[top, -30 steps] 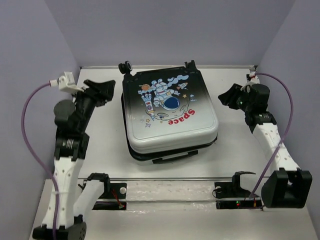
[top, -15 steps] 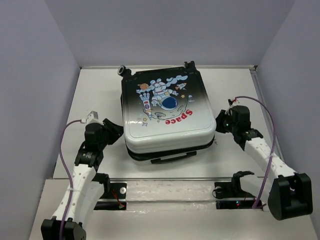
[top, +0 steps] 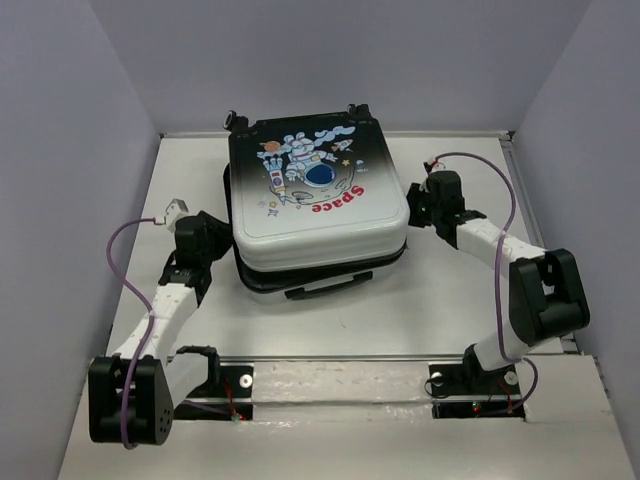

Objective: Pack the luggage

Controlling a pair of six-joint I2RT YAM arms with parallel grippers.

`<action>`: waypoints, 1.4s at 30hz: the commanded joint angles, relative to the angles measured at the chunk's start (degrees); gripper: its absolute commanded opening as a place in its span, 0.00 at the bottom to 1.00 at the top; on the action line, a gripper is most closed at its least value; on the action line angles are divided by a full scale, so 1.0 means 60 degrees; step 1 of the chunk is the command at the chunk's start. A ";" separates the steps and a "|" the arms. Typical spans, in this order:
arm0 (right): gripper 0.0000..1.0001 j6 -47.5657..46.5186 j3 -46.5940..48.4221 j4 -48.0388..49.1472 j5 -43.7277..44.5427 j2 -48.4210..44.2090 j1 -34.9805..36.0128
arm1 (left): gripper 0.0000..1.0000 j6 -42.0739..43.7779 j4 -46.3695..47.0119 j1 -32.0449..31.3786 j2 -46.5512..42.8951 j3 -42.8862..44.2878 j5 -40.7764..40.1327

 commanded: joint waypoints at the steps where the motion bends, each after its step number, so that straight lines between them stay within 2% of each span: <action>1: 0.35 -0.0190 0.0310 0.0675 -0.0516 -0.0619 0.0909 | 0.52 0.0358 -0.0190 -0.0276 -0.1324 0.0916 0.1197; 2: 0.47 -0.0337 -0.0028 0.0600 -0.0136 -0.0870 0.0793 | 0.53 0.0620 -0.0398 -0.0114 -0.1649 0.0975 0.0934; 4: 0.54 -0.0324 -0.0833 0.0570 0.0028 -0.1397 0.0587 | 0.58 0.0885 -0.1128 0.0150 -0.2497 0.1324 0.0655; 8: 0.55 -0.0061 -0.3032 0.0570 0.0277 -0.3081 0.0221 | 0.62 0.1719 -0.2520 0.0298 -0.3175 0.2685 0.0419; 11: 0.49 0.0013 -0.3619 0.0511 0.0336 -0.3829 0.0220 | 0.62 0.1926 -0.3123 0.0298 -0.3439 0.3069 0.0579; 14: 0.32 0.0130 -0.3957 0.0058 0.0365 -0.4766 0.0220 | 0.62 0.1868 -0.3636 0.0284 -0.3907 0.2851 0.1106; 15: 0.16 0.0131 -0.4117 0.0013 0.0336 -0.5392 0.0220 | 0.59 0.1839 -0.3797 0.0284 -0.4242 0.2633 0.1165; 16: 0.09 0.0131 -0.4191 -0.0422 0.0191 -0.5688 0.0220 | 0.56 0.1810 -0.3828 0.0284 -0.4405 0.2544 0.1456; 17: 0.07 0.0116 -0.4236 -0.0644 0.0074 -0.6025 0.0220 | 0.53 0.1838 -0.3886 0.0284 -0.4522 0.2514 0.1647; 21: 0.07 -0.0001 -0.4631 -0.1377 -0.0877 -0.7739 0.0220 | 0.30 0.2058 -0.4018 0.0006 -0.4875 0.3606 0.2790; 23: 0.07 0.0042 -0.4880 -0.1350 -0.1419 -0.8341 0.0220 | 0.22 0.2044 -0.3946 -0.0301 -0.4744 0.4239 0.3290; 25: 0.18 0.0116 -0.4910 -0.1320 -0.1889 -0.8416 0.0220 | 0.16 0.1927 -0.3625 -0.0579 -0.4292 0.4999 0.4108; 26: 0.21 0.0043 -0.4895 -0.1306 -0.2021 -0.8402 0.0220 | 0.15 0.1898 -0.3463 -0.1146 -0.4115 0.5163 0.4212; 27: 0.29 -0.0175 -0.4895 -0.1276 -0.2153 -0.8372 0.0220 | 0.14 0.1868 -0.3244 -0.1572 -0.3939 0.5252 0.4126; 28: 0.32 -0.0250 -0.4910 -0.1073 -0.2140 -0.8314 0.0220 | 0.13 0.1882 -0.2923 -0.2142 -0.3531 0.5398 0.3806; 29: 0.33 -0.0337 -0.5011 -0.0897 -0.2255 -0.8125 0.0220 | 0.13 0.1984 -0.2775 -0.3758 -0.3295 0.5443 0.2556; 31: 0.33 -0.0425 -0.5158 -0.0488 -0.2606 -0.7861 0.0220 | 0.13 0.2437 -0.2612 -0.5989 -0.2257 0.5735 0.0606; 32: 0.33 -0.0513 -0.5507 0.0370 -0.3087 -0.7700 0.0220 | 0.13 0.2628 -0.2627 -0.7219 -0.1890 0.5910 -0.1667; 33: 0.33 -0.0398 -0.5641 0.0698 -0.3106 -0.7669 0.0220 | 0.13 0.2833 -0.2656 -0.9479 -0.1452 0.6115 -0.2691; 34: 0.34 -0.0310 -0.5758 0.0933 -0.3193 -0.7654 0.0220 | 0.13 0.3096 -0.2758 -1.0342 -0.0780 0.6407 -0.3571; 35: 0.37 -0.0251 -0.5919 0.1472 -0.3252 -0.7669 0.0220 | 0.14 0.3098 -0.2759 -1.0975 -0.0571 0.6410 -0.4494; 36: 0.45 -0.0221 -0.6095 0.1623 -0.3079 -0.7654 0.0220 | 0.14 0.2997 -0.2744 -1.1343 -0.0438 0.6323 -0.4648; 42: 0.64 -0.0528 -0.6008 0.2355 -0.2931 -0.7303 0.0220 | 0.17 0.0732 -0.1180 -1.2211 -0.0949 0.2738 -0.3976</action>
